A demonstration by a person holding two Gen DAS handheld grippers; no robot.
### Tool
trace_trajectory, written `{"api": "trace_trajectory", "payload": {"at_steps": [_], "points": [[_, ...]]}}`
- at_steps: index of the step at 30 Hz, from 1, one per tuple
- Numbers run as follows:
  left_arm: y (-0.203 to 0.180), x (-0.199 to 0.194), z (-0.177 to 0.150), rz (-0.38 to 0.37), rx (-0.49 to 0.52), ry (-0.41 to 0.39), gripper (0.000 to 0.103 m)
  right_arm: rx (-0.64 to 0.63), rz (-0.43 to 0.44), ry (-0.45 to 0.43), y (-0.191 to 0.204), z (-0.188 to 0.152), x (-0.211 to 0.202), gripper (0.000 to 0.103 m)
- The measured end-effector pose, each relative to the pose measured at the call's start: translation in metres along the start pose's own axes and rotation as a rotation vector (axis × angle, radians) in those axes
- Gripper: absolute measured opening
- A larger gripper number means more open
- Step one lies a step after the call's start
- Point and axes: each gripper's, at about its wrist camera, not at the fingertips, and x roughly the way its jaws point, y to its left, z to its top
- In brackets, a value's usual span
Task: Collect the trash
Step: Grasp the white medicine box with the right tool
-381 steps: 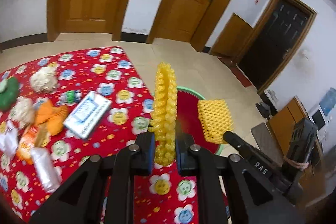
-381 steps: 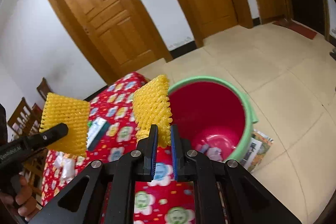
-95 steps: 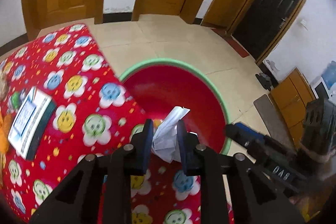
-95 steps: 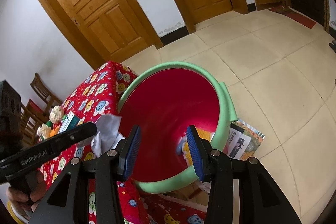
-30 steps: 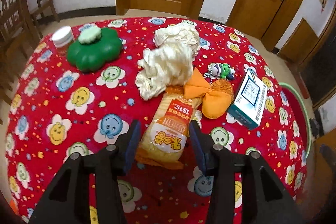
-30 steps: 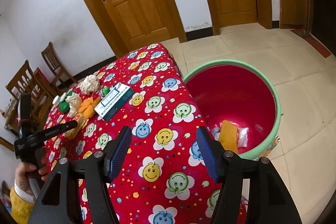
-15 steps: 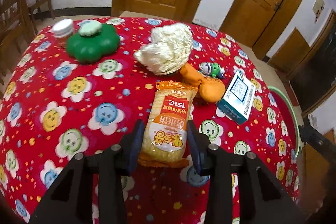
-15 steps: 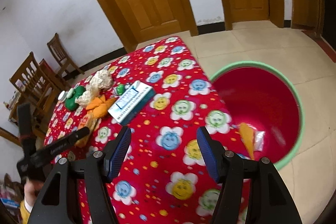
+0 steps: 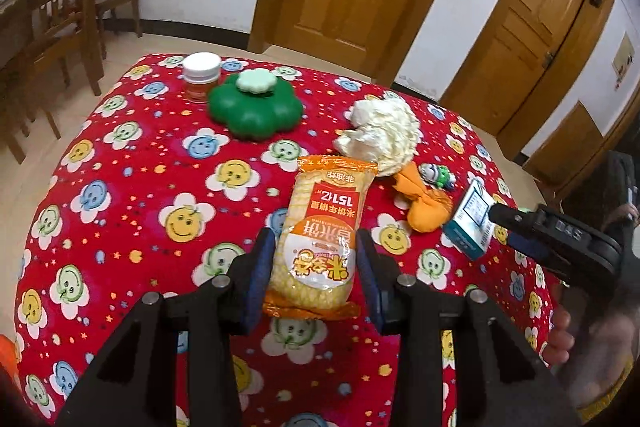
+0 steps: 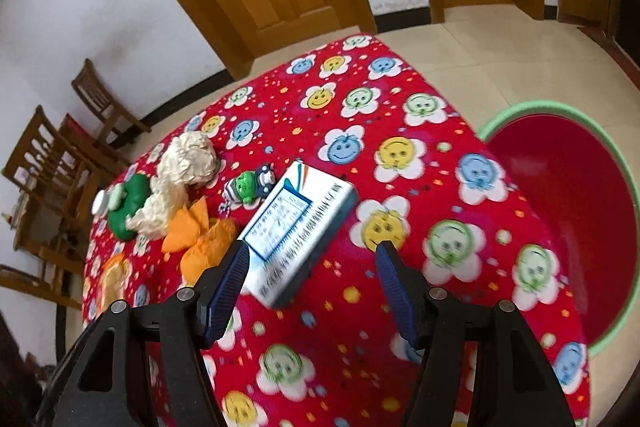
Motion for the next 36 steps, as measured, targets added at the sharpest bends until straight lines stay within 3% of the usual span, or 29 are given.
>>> {"api": "trace_trajectory", "payload": {"at_steps": [14, 19, 26, 36], "points": [[0.002, -0.002, -0.001, -0.025, -0.016, -0.007, 0.041, -0.019, -0.101, -0.003, 0.026, 0.015, 0.042, 0.067], [-0.004, -0.007, -0.004, -0.037, -0.007, -0.008, 0.041, -0.124, -0.107, -0.01, 0.031, 0.007, 0.042, 0.065], [-0.022, -0.018, -0.008, -0.054, 0.028, -0.012, 0.041, -0.145, -0.014, 0.019, 0.016, -0.012, 0.021, 0.059], [-0.062, -0.023, -0.019, -0.122, 0.075, 0.038, 0.041, -0.144, 0.033, -0.059, -0.017, -0.037, -0.039, 0.058]]}}
